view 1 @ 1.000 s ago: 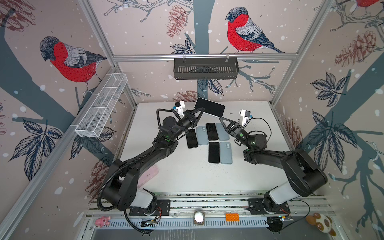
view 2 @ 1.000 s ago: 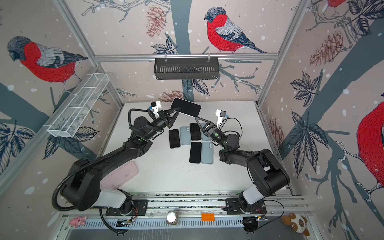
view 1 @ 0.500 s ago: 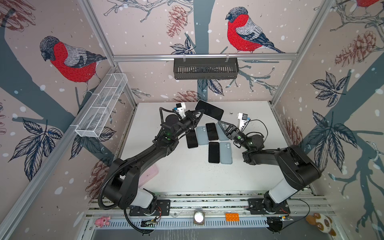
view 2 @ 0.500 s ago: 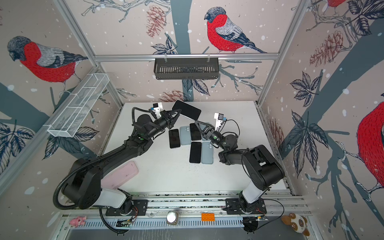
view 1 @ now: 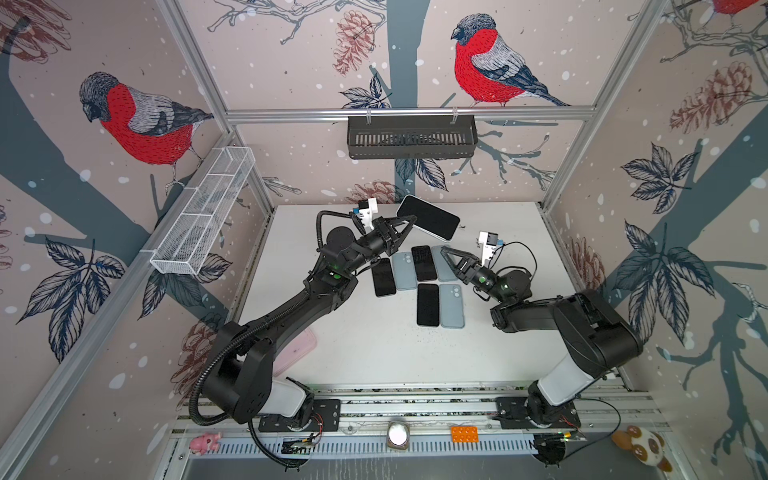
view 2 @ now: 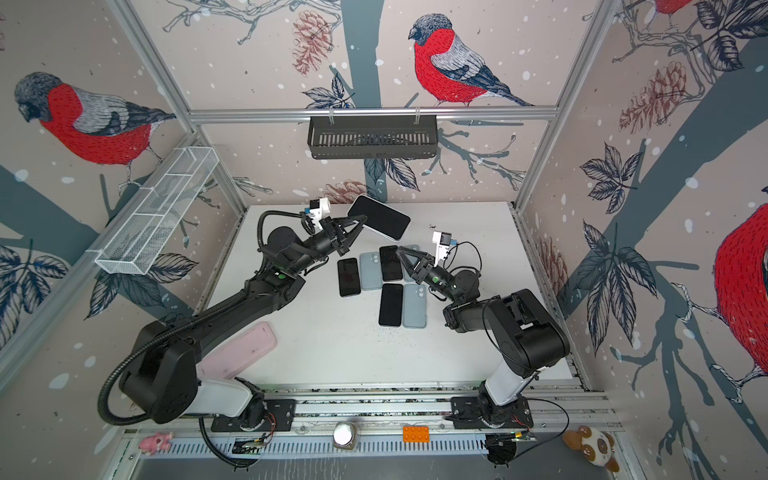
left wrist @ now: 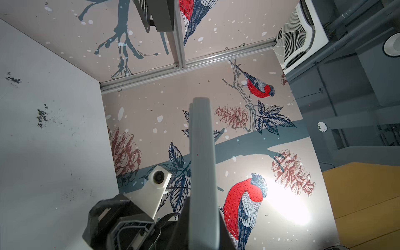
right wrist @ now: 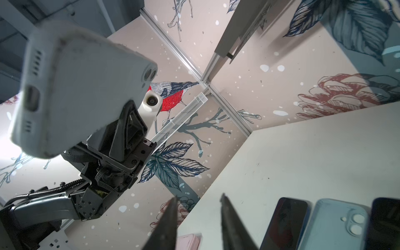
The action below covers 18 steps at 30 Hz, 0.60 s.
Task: Take the phone out of the phone case
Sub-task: Remove the phone case from the phone.
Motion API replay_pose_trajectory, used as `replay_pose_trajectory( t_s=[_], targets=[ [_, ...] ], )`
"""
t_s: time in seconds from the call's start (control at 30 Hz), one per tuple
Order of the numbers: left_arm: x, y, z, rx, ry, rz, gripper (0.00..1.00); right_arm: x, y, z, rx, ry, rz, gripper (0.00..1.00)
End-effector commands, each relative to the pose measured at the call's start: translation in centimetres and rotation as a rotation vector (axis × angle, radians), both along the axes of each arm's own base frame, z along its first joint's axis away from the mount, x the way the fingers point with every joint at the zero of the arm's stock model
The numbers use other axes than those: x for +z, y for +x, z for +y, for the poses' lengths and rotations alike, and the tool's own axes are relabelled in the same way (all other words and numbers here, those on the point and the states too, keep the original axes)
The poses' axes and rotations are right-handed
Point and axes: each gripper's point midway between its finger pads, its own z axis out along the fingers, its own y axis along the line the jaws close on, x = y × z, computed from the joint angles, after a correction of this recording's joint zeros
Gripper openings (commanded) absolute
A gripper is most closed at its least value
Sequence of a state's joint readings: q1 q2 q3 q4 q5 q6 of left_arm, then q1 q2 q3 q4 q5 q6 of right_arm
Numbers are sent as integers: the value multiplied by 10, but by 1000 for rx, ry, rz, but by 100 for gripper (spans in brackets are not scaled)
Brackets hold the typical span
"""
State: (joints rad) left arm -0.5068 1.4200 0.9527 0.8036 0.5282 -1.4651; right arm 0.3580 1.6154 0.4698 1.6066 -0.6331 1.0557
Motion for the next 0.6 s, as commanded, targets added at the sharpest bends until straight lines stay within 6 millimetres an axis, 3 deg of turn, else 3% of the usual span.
replay_pose_trajectory(
  t_s=[0.0, 0.07, 0.23, 0.33, 0.57],
  targets=[
    [21, -8, 8, -27, -38, -99, 0, 42, -14, -27, -28, 101, -103, 63],
    [14, -4, 10, -50, -16, -108, 0, 46, -9, -37, -67, 60, -63, 73],
    [-3, 1, 9, -116, 9, -119, 0, 72, 1, -42, -151, -84, -5, 83],
    [-4, -2, 2, -164, -15, -133, 0, 89, 2, -37, -112, -106, 24, 83],
    [0, -9, -2, -203, -59, -161, 0, 91, 9, -32, -46, -85, 109, 78]
  ],
)
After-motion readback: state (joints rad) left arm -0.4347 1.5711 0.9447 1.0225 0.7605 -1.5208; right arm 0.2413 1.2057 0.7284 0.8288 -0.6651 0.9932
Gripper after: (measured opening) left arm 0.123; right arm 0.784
